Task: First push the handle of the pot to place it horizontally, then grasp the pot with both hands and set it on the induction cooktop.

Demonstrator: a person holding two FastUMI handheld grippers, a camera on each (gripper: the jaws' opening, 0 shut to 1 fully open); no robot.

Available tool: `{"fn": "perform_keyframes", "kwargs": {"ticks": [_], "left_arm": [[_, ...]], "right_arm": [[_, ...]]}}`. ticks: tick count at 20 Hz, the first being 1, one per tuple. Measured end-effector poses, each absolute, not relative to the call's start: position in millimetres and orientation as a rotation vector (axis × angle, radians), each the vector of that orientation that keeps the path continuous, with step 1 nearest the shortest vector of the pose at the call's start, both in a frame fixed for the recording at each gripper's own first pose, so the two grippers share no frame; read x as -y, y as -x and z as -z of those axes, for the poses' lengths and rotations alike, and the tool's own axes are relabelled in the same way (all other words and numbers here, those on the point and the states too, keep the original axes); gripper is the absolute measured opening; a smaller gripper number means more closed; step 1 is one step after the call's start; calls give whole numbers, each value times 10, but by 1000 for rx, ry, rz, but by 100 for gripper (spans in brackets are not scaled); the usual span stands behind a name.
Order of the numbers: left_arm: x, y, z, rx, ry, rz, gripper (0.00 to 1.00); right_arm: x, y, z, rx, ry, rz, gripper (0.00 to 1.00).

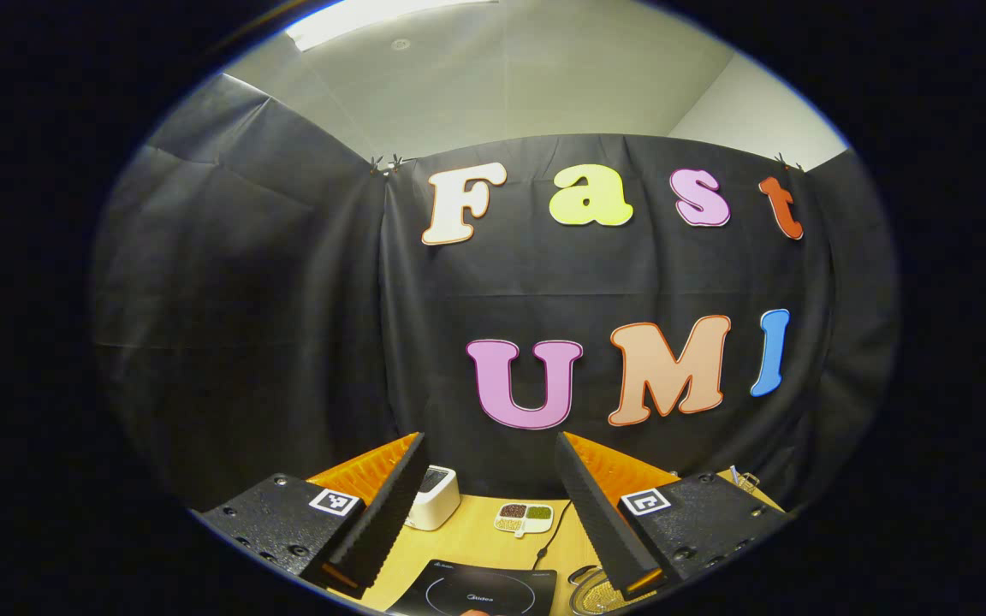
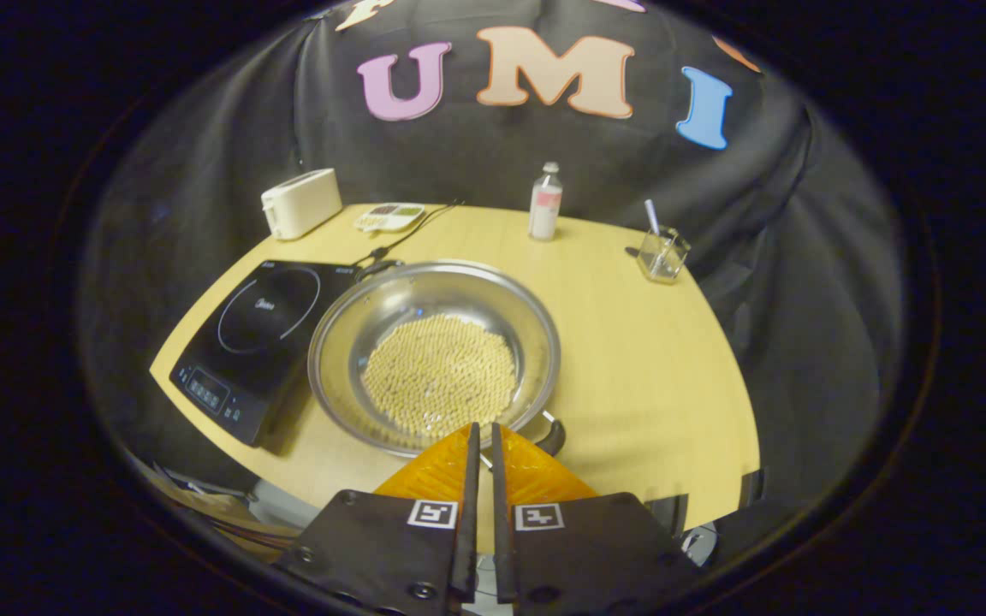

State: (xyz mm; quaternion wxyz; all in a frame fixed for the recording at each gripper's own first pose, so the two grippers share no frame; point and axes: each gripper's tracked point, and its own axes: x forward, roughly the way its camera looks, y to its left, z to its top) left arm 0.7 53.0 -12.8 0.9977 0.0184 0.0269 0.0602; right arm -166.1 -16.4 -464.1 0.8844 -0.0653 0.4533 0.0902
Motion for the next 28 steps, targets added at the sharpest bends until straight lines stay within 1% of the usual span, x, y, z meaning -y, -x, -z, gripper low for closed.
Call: {"fn": "perform_keyframes", "kwargs": {"ticks": [6,7,8,9,10,11,12,13,24,25,28], "left_arm": [[-587,16,127,-58,-43,-142,92],[-598,17,131,-58,-46,-148,95],[-615,19,131,-61,-51,-156,95],[-639,34,136,-61,-56,-164,92],[-650,32,134,-61,-60,-173,95],[-675,44,132,-64,-63,-183,92],[-690,46,138,-65,-64,-193,92],[-716,47,141,-67,-64,-204,95],[-798,157,261,-100,-67,-306,95],[-792,160,263,-104,-62,-311,92],[-730,167,319,-104,-36,-318,93]], "right_arm": [[154,1875,5121,-1089,169,-249,11],[169,1876,5165,-1100,174,-249,11],[190,1861,5195,-1109,178,-247,11],[207,1839,5215,-1113,178,-247,11],[201,1817,5260,-1122,167,-253,11],[201,1782,5255,-1129,160,-252,10],[217,1763,5297,-1135,160,-249,10],[254,1729,5311,-1135,167,-245,11],[752,1164,5387,-1118,228,-243,10],[789,1108,5384,-1111,235,-240,11],[880,1025,5395,-1106,244,-239,10]]}}
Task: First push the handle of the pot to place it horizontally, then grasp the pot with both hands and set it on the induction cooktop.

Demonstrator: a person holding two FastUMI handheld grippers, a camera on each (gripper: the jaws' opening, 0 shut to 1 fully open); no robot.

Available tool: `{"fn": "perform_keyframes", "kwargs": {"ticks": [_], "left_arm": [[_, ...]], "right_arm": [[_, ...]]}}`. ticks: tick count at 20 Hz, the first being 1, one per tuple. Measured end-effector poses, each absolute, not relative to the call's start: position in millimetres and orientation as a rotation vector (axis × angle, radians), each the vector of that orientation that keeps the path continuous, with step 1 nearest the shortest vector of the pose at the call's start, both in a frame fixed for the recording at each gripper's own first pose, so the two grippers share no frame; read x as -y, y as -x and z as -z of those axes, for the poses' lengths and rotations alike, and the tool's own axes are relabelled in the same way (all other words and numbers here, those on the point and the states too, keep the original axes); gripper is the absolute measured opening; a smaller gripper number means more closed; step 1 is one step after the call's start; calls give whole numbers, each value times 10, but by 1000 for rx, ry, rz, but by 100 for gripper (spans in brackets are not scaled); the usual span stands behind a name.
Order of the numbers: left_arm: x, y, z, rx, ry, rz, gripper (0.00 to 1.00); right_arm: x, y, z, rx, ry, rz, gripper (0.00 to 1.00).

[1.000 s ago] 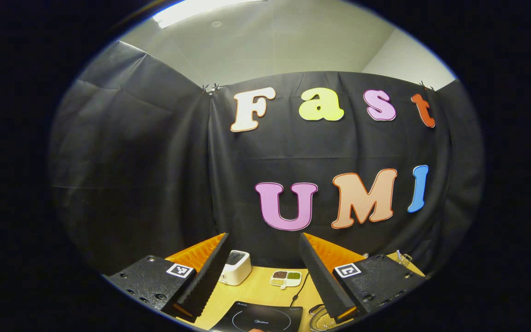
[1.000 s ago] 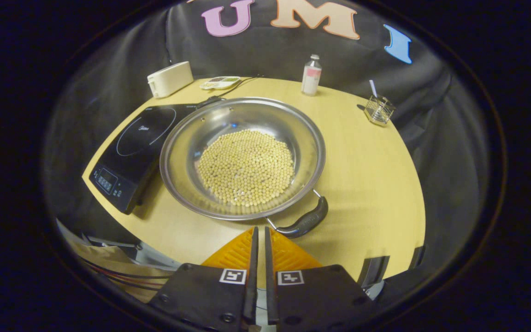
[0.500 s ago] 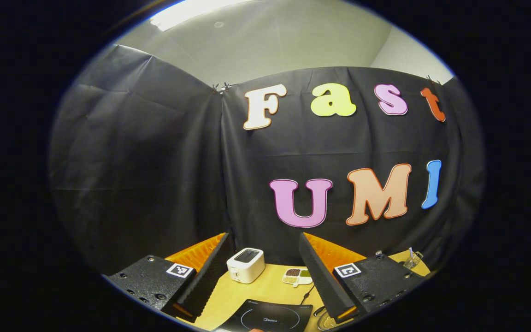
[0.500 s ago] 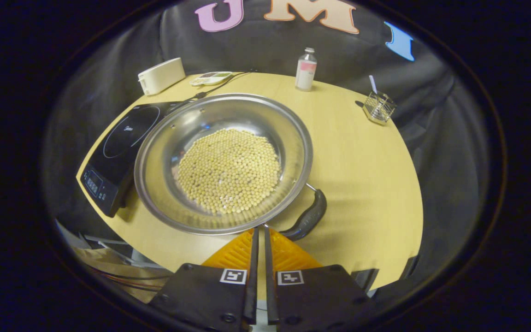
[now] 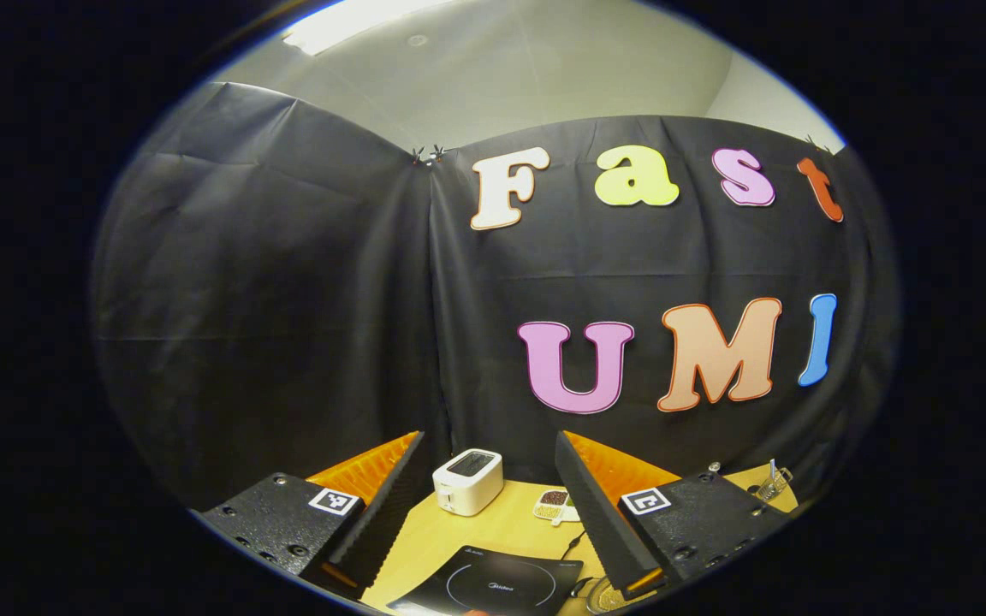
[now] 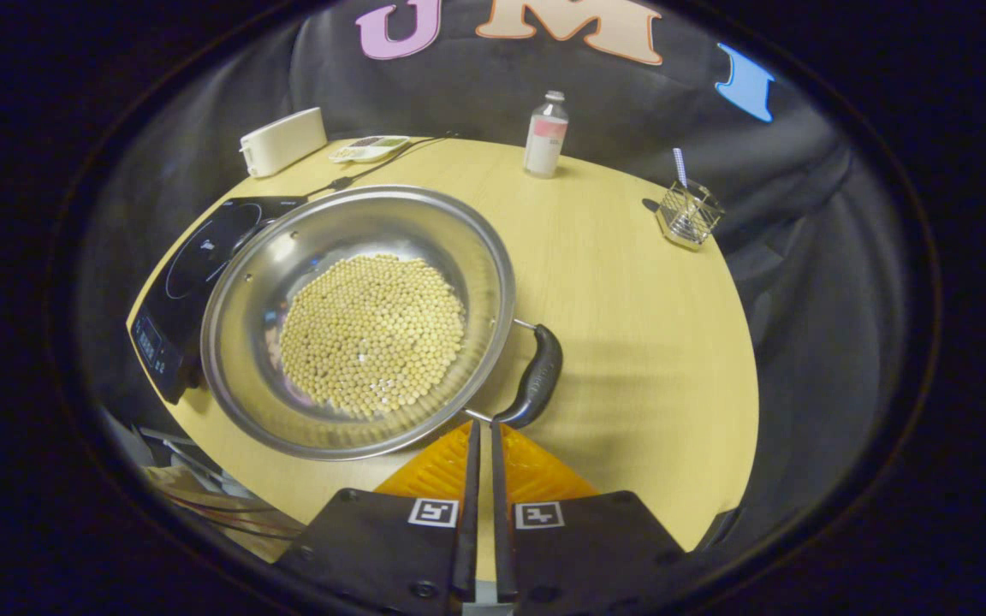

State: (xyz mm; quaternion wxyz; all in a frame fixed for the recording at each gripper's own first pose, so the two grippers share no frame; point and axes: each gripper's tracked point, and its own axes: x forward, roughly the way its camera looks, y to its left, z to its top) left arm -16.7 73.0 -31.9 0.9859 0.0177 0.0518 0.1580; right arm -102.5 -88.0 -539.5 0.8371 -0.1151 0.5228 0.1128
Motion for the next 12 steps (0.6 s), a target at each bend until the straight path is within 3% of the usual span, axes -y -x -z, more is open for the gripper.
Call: {"fn": "perform_keyframes", "kwargs": {"ticks": [4,5,6,7,12], "left_arm": [[-608,157,427,-117,8,-305,93],[-595,168,463,-123,7,-305,96],[-578,160,483,-124,2,-303,92],[-556,155,497,-123,0,-297,96],[-280,82,773,-146,54,-218,93]], "right_arm": [[967,964,5398,-1098,233,-236,11],[979,943,5399,-1093,227,-236,17],[998,909,5391,-1088,226,-231,17],[1011,894,5392,-1088,223,-227,16],[1068,902,5280,-1074,192,-210,16]]}}
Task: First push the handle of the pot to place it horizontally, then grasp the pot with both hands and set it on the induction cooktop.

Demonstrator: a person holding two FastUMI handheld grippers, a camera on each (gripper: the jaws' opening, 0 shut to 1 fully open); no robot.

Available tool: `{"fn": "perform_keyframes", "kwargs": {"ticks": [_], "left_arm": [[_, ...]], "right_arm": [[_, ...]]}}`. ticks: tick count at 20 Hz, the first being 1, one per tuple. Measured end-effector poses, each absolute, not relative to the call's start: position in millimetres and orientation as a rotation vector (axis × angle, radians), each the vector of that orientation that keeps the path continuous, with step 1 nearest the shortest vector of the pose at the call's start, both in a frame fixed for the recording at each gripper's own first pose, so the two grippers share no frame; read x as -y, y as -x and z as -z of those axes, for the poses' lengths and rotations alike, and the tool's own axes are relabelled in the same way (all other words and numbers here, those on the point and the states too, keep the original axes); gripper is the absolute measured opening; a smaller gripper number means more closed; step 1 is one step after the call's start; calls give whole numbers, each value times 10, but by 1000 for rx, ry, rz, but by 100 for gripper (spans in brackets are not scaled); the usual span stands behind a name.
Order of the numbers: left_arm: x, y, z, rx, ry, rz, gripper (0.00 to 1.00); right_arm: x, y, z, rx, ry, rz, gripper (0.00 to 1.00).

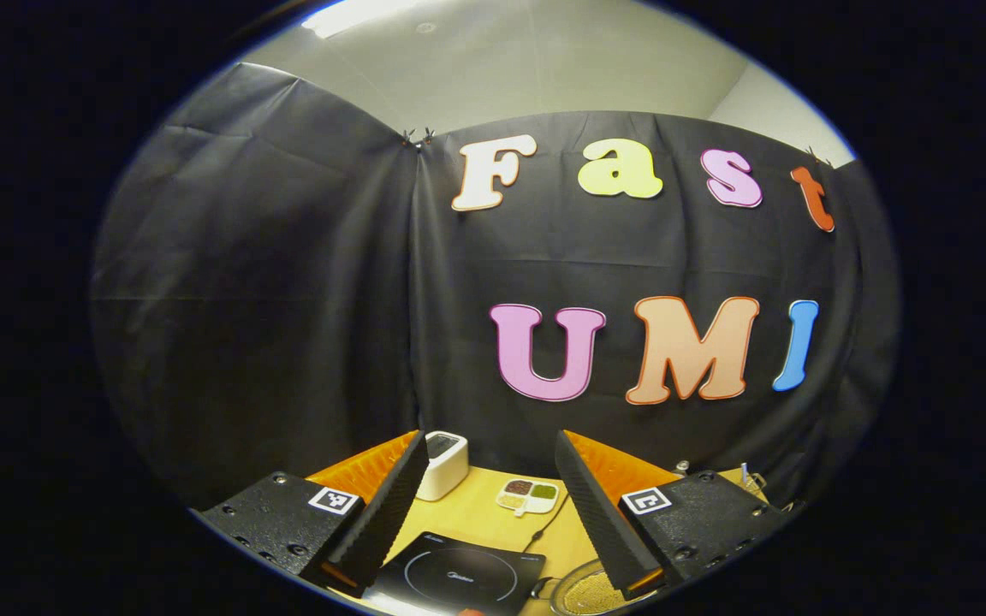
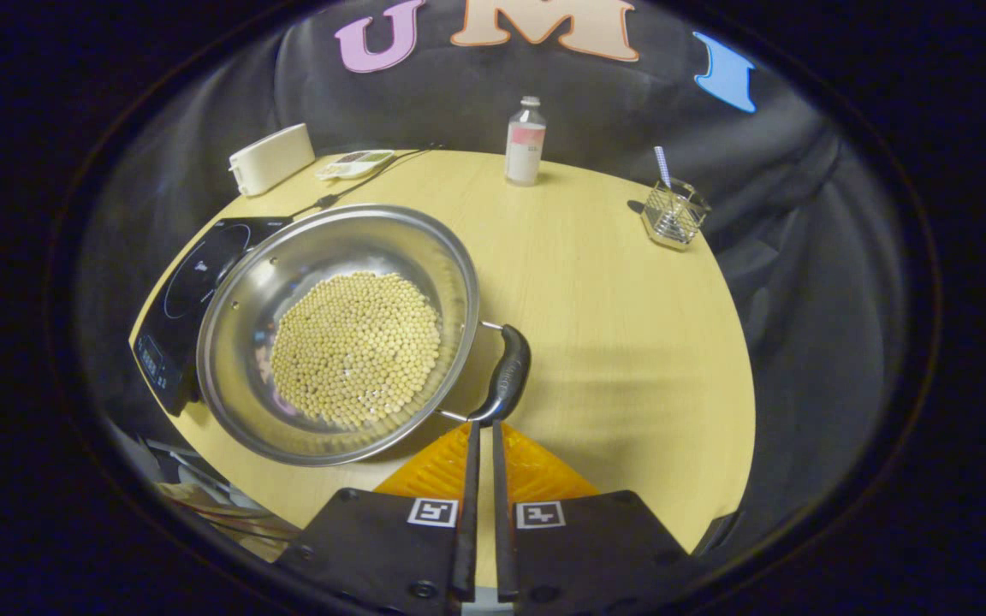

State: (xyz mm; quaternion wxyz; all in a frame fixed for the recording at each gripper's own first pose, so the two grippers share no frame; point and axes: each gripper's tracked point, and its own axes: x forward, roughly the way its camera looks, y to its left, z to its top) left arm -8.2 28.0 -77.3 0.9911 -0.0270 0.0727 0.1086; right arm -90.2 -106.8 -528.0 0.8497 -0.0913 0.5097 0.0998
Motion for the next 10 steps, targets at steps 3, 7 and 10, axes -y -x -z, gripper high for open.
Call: {"fn": "perform_keyframes", "kwargs": {"ticks": [3,7,10], "left_arm": [[-210,15,1100,-192,78,-184,96],[-174,-63,1534,-258,68,-161,93],[-150,-102,1900,-323,57,-135,94]], "right_arm": [[1112,926,5171,-1050,155,-187,16],[1175,828,4956,-987,93,-132,16],[1222,685,4826,-936,57,-86,11]]}}
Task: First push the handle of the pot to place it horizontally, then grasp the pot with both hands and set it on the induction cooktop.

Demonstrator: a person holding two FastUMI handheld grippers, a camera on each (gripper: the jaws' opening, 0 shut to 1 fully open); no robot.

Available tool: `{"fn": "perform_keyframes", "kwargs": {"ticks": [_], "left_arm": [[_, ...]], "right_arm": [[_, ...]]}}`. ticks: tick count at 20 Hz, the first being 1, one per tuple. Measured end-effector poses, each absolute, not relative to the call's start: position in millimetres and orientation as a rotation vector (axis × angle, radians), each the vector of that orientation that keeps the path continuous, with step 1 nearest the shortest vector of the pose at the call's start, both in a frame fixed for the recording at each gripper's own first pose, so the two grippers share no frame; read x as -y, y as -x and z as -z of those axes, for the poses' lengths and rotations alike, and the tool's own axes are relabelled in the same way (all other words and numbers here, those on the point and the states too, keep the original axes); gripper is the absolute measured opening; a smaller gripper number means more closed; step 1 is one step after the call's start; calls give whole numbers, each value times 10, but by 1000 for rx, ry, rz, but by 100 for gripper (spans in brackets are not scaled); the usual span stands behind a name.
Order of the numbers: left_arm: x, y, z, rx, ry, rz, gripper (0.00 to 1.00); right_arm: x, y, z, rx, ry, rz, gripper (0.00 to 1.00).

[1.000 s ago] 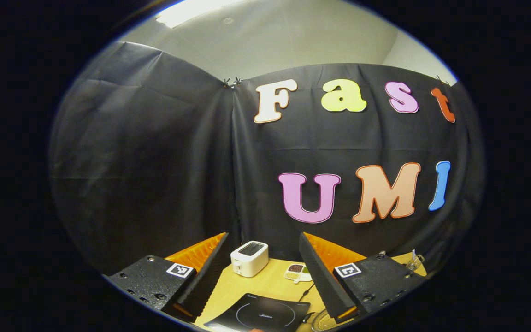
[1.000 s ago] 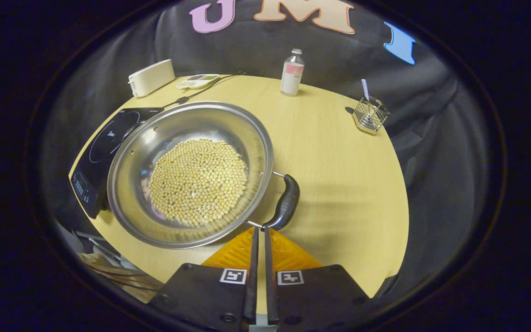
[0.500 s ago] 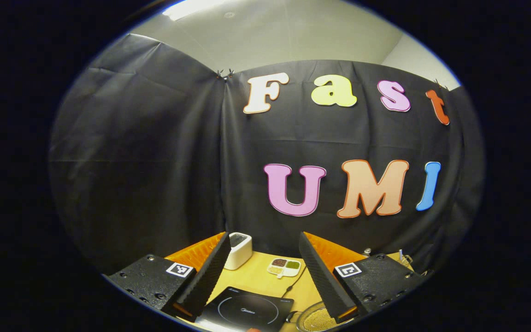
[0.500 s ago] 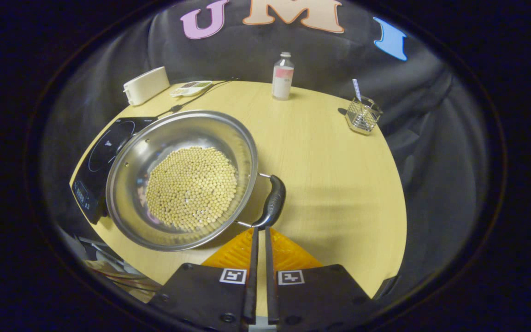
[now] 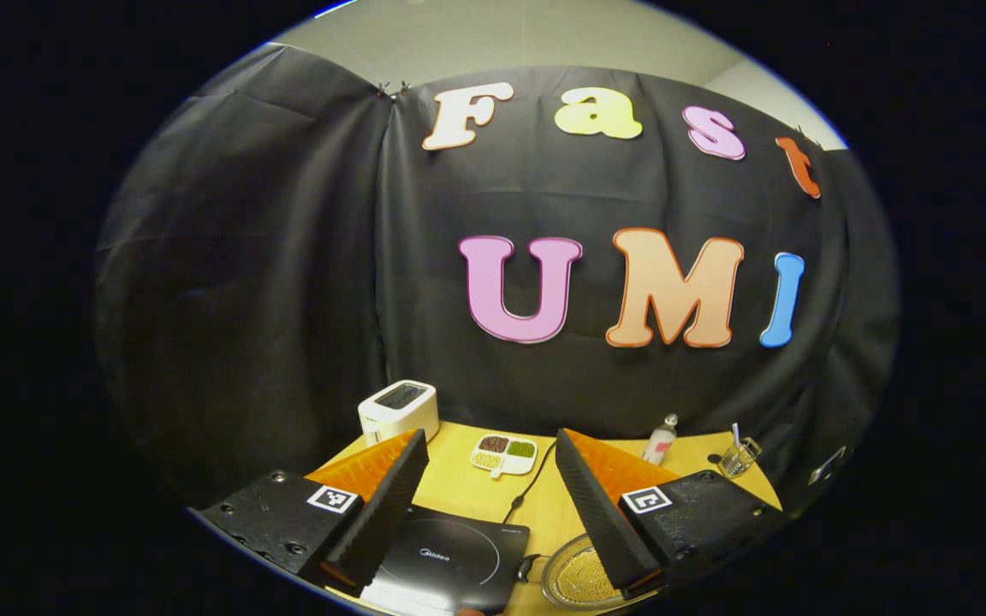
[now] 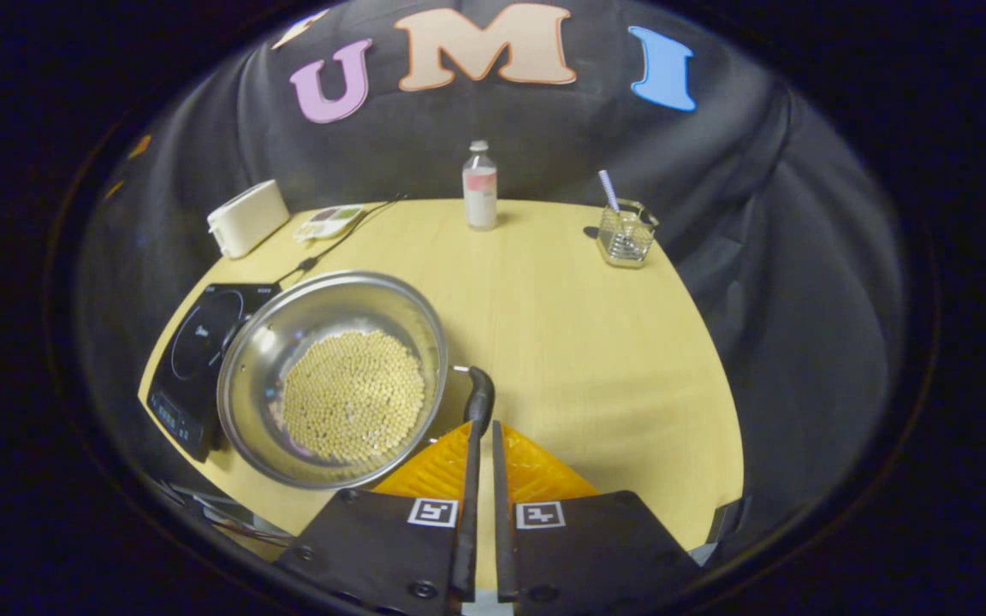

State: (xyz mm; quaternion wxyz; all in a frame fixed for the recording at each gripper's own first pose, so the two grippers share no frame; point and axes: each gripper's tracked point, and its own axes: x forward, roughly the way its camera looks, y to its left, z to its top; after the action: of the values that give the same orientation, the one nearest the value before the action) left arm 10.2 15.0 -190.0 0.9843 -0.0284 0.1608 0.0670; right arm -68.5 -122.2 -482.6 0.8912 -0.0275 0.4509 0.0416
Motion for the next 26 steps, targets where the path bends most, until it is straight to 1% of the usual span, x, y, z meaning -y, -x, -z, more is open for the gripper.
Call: {"fn": "perform_keyframes", "kwargs": {"ticks": [1,2,3,4,6,7,8,9,13,14,16,17,21,25,26], "left_arm": [[-136,-108,2032,-350,53,-125,94],[-128,-105,2152,-377,50,-117,96],[-107,-104,2277,-402,46,-104,96],[-66,-119,2396,-421,48,-86,97],[20,-123,2593,-457,50,-58,97],[53,-118,2697,-477,46,-44,96],[87,-112,2799,-497,36,-30,97],[123,-98,2901,-518,24,-15,97],[273,-61,3259,-602,16,46,97],[298,-65,3337,-619,19,57,97],[333,-42,3511,-669,16,77,97],[330,-48,3602,-695,14,86,97],[390,63,3971,-811,35,128,98],[439,143,4244,-882,7,176,98],[470,167,4306,-903,4,193,98]], "right_arm": [[1222,645,4781,-923,42,-79,11],[1213,593,4791,-910,31,-69,11],[1220,588,4754,-907,22,-64,15],[1226,569,4732,-905,21,-55,31],[1252,516,4725,-893,17,-33,31],[1218,503,4715,-893,4,-32,28],[1202,487,4710,-891,-2,-26,35],[1198,465,4712,-887,-3,-22,38],[1112,410,4763,-893,-11,-24,70],[1102,403,4770,-897,-15,-22,80],[1073,390,4813,-903,-22,-14,94],[1064,385,4833,-909,-25,-9,97],[1045,365,4983,-939,-21,5,96],[1082,398,5161,-996,-19,36,96],[1071,401,5208,-1012,-31,40,98]]}}
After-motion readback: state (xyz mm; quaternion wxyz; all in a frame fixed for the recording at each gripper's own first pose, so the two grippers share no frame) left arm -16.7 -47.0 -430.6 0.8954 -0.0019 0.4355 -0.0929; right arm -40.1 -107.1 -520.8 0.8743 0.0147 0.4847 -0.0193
